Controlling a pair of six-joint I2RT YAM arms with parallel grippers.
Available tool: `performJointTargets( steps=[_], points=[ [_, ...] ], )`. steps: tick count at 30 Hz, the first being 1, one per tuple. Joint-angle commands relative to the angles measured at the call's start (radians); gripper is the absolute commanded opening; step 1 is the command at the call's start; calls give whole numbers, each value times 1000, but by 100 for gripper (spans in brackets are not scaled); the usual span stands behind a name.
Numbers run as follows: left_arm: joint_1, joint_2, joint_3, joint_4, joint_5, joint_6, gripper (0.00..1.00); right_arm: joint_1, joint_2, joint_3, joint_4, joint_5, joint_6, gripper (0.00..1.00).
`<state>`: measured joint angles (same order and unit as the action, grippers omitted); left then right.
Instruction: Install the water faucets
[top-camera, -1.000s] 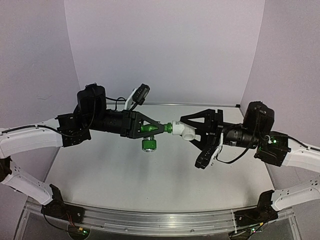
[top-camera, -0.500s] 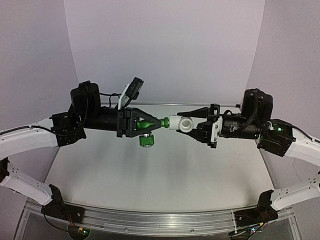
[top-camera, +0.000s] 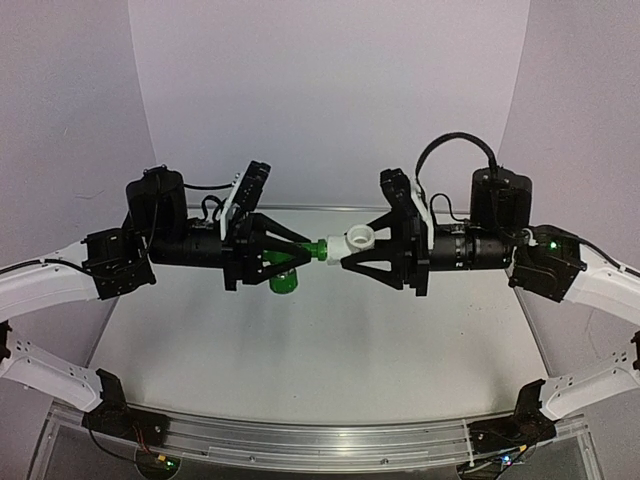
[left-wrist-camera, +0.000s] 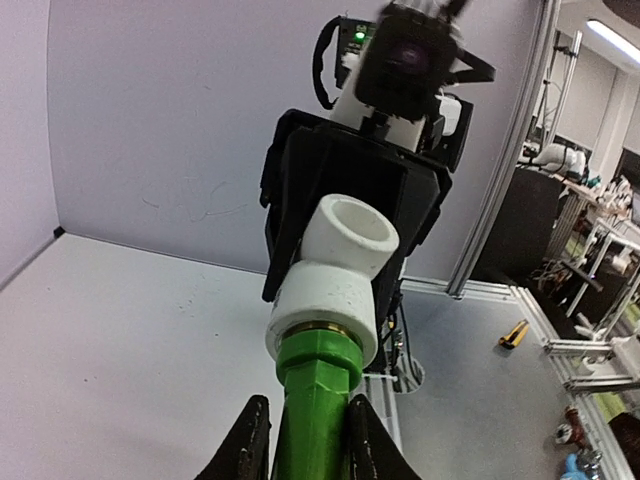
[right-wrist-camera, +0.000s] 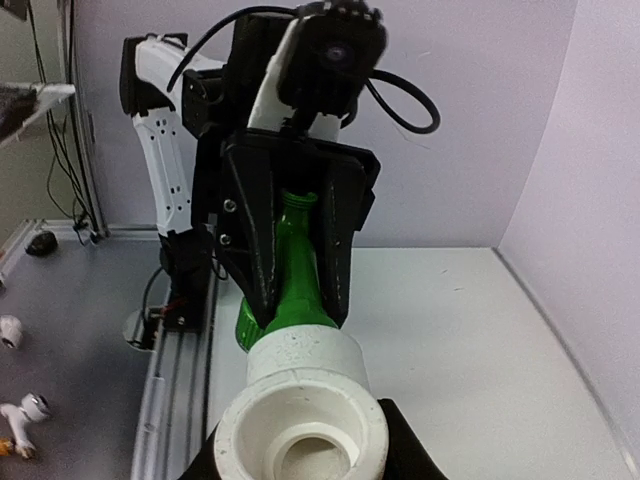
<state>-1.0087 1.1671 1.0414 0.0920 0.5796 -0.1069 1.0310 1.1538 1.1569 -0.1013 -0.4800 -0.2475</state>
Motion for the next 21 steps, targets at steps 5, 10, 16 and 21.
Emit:
performJointTargets(
  steps=[5,10,16,21],
  points=[
    [-18,-74,-8,-126,-123,320,0,-35,29,78,48,-160,589,15],
    [-20,-89,3,-164,-149,336,0,-70,58,87,64,-280,716,19],
    [-21,-41,53,-214,-213,204,0,-87,56,113,66,-238,668,70],
    [-19,-51,64,-218,-245,61,0,-125,20,177,32,-121,431,92]
  ],
)
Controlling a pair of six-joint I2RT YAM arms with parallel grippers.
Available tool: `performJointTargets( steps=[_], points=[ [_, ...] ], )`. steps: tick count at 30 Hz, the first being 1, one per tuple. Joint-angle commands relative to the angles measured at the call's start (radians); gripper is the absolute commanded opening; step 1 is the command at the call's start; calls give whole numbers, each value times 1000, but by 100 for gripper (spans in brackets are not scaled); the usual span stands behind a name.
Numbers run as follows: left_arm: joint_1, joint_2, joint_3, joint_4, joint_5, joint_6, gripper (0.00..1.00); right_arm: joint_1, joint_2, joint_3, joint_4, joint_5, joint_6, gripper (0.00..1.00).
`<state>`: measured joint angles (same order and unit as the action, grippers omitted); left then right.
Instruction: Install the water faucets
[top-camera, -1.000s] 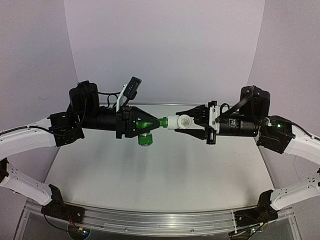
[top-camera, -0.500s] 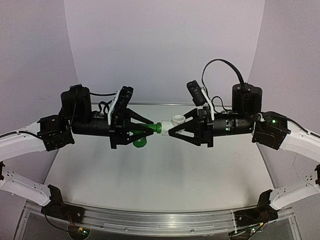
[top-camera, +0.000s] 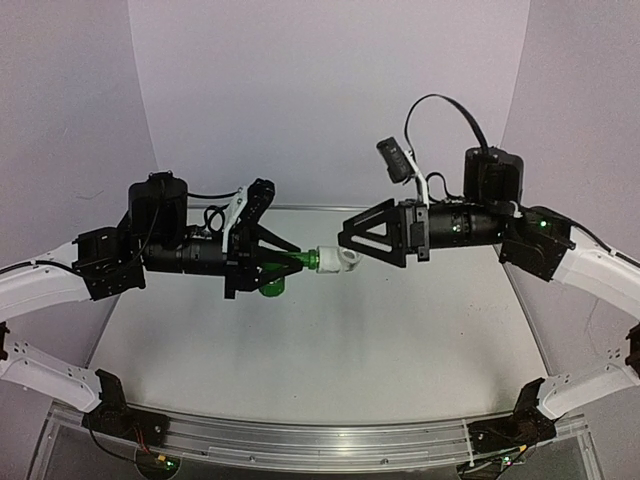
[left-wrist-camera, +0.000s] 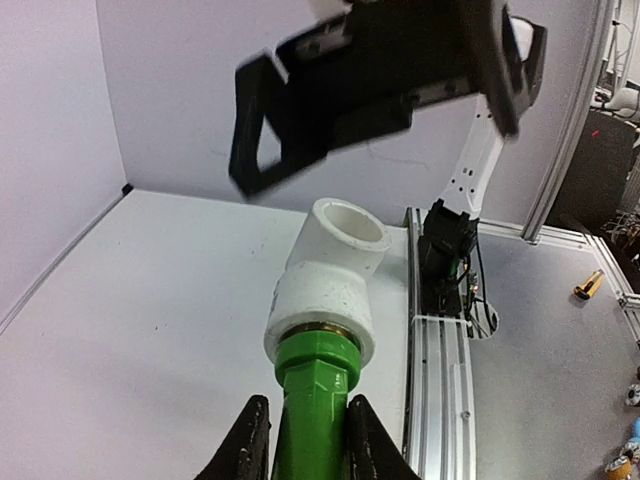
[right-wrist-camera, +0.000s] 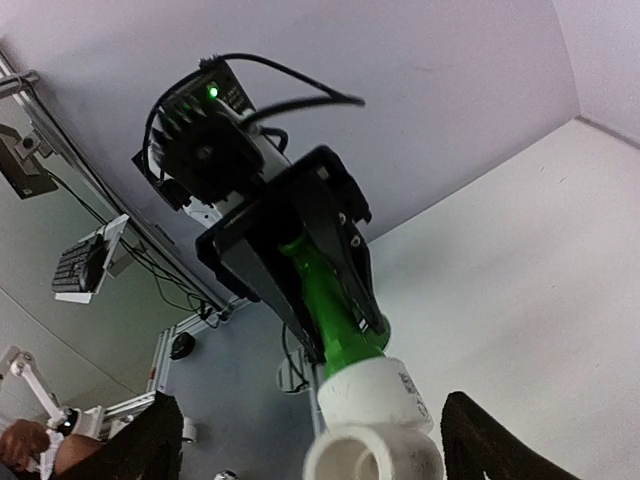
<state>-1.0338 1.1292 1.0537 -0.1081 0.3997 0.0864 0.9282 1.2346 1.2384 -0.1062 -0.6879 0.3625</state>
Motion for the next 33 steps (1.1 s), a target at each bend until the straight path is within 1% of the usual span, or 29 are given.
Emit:
performJointTargets(
  steps=[1,5,9,12,17,21,22,24,27,31,33],
  points=[
    [7,-19,50,-10,-71,-157,0,-23,-71,104,28,112,-256,93],
    [13,-22,49,11,-84,-277,0,-23,-115,99,3,186,-589,94],
    [31,22,87,3,-70,-425,0,-22,-151,57,-22,190,-918,90],
    [65,51,112,34,18,-556,0,-2,-181,4,-44,197,-1161,89],
    [111,77,98,184,168,-759,0,35,-251,-127,-27,217,-1577,91],
    [122,76,65,260,201,-858,0,44,-302,-250,66,214,-1872,93],
    [124,80,64,265,213,-883,0,45,-308,-278,84,213,-1934,93],
    [126,93,65,267,242,-930,0,46,-318,-339,172,210,-2037,93],
    [126,117,68,290,302,-985,0,45,-313,-402,318,205,-2140,93],
    [126,136,77,284,324,-1008,0,44,-284,-425,392,201,-2227,94],
    [126,142,72,298,333,-1017,0,46,-270,-432,418,205,-2260,93]
  ],
)
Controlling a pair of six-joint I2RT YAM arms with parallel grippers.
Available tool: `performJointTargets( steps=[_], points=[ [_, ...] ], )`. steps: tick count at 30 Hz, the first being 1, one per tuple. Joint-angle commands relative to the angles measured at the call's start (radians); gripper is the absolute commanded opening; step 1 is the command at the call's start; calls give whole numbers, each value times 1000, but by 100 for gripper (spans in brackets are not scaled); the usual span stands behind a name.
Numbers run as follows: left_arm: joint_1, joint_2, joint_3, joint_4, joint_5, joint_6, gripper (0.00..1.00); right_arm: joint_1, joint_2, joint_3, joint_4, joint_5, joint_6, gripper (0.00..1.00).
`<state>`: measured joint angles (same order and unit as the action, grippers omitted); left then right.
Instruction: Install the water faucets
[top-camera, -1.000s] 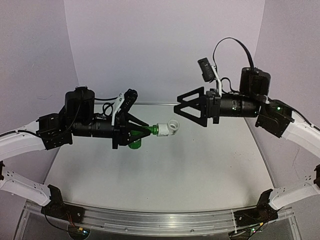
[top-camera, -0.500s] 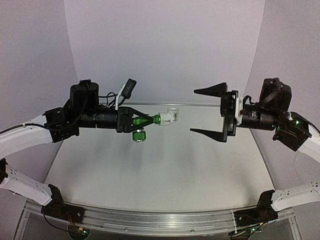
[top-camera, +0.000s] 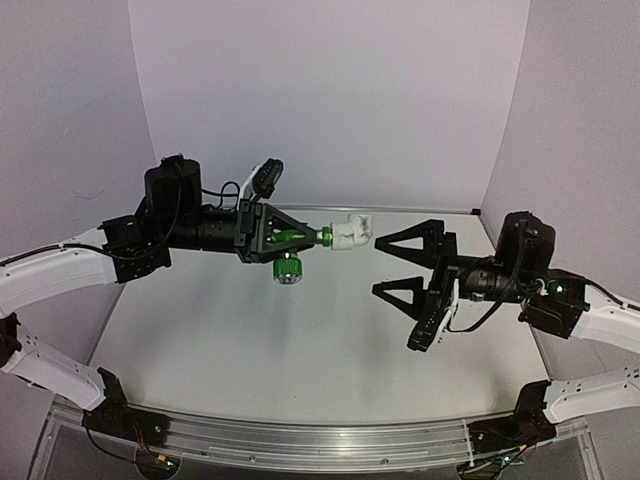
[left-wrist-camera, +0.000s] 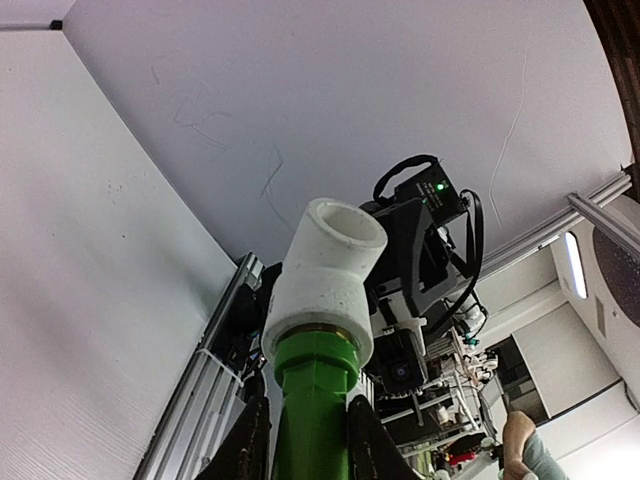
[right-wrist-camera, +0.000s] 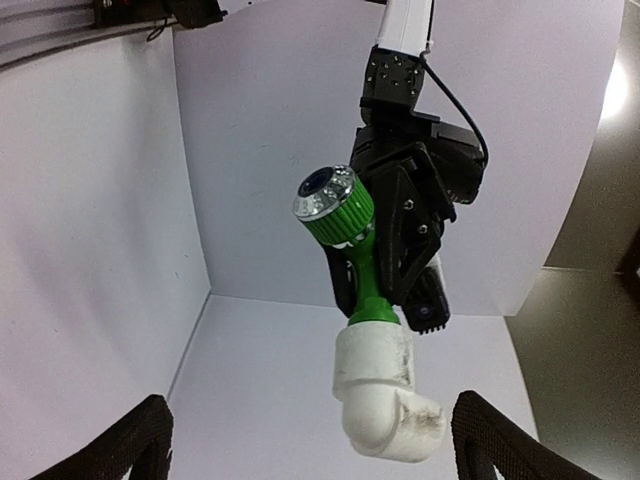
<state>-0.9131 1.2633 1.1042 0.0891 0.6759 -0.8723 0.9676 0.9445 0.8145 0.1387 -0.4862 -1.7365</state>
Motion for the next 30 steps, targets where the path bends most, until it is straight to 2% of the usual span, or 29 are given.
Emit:
performJointTargets(
  steps=[1,6,13,20,24,30],
  points=[
    [5,12,19,113,62,-66,0,6,29,-9,183,5,-174,92],
    [5,44,22,158,130,-97,0,6,65,-2,209,17,-225,88],
    [5,72,36,181,190,-119,0,5,112,19,236,49,-283,70],
    [5,90,41,196,230,-131,0,5,138,19,293,73,-319,60],
    [5,103,49,200,253,-135,0,6,150,28,319,83,-312,55],
    [4,88,48,198,231,-90,0,6,124,24,314,40,-231,39]
  ],
)
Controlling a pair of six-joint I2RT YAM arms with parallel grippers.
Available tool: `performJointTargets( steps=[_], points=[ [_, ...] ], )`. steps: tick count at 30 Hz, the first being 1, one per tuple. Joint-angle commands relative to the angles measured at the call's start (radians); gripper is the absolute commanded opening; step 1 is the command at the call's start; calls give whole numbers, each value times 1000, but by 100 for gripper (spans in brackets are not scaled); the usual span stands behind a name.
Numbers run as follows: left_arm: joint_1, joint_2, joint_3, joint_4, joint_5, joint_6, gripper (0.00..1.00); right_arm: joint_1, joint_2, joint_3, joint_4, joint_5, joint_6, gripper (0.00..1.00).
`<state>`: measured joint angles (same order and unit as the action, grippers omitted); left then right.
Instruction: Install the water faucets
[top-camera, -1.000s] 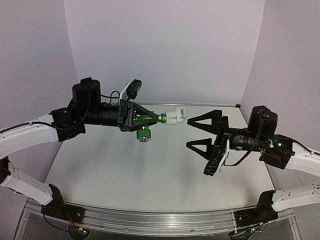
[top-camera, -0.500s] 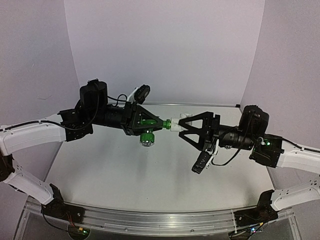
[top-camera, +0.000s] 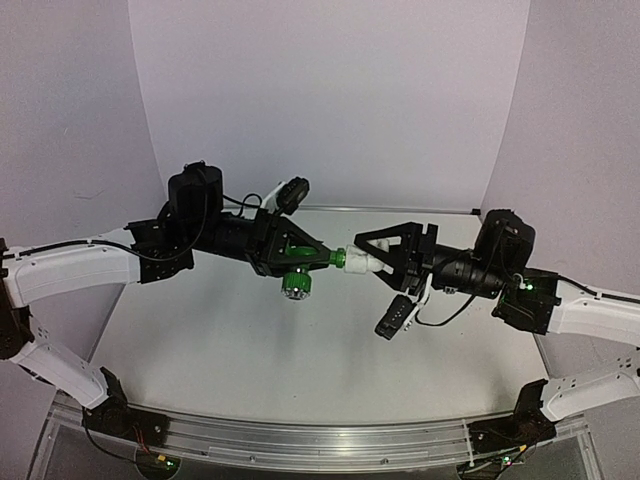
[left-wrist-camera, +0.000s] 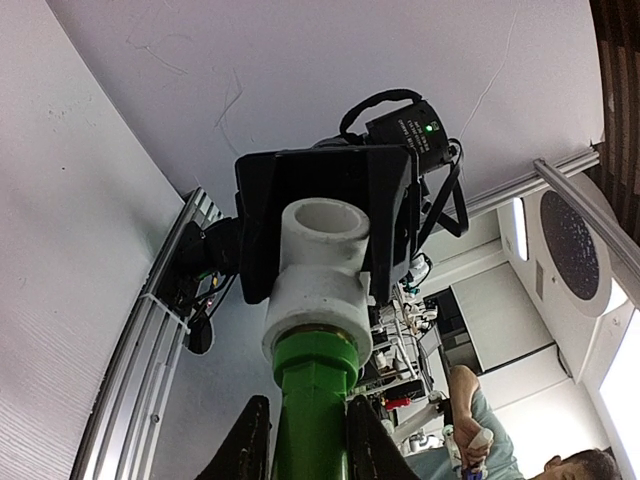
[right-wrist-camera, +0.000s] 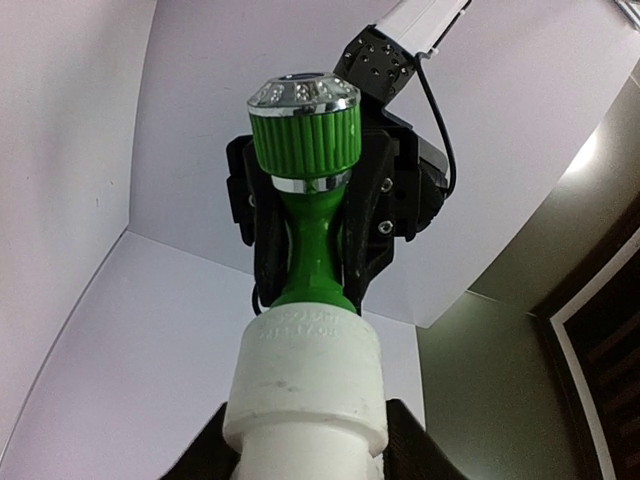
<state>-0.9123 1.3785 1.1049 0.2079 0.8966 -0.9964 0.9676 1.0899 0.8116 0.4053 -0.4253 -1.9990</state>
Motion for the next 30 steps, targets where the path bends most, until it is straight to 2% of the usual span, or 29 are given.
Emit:
performJointTargets(
  steps=[1,6,10,14,16,20,30],
  points=[
    [4,-34,43,77,0,52,0,6,-26,28,44,-27,60,38],
    [2,-97,-25,124,-100,164,0,9,-62,46,-31,-46,215,36],
    [1,-127,-66,155,-142,251,0,21,-82,90,-135,-46,428,34],
    [-5,-115,-50,110,-157,357,0,23,-60,208,-272,-81,803,33],
    [-18,-102,-30,66,-161,414,0,23,-36,279,-315,-99,1067,31],
    [-66,-88,4,-6,-221,550,0,23,-1,350,-378,-165,1437,30],
    [-117,-180,-51,-46,-457,906,0,23,41,381,-384,-313,2037,30]
  ],
)
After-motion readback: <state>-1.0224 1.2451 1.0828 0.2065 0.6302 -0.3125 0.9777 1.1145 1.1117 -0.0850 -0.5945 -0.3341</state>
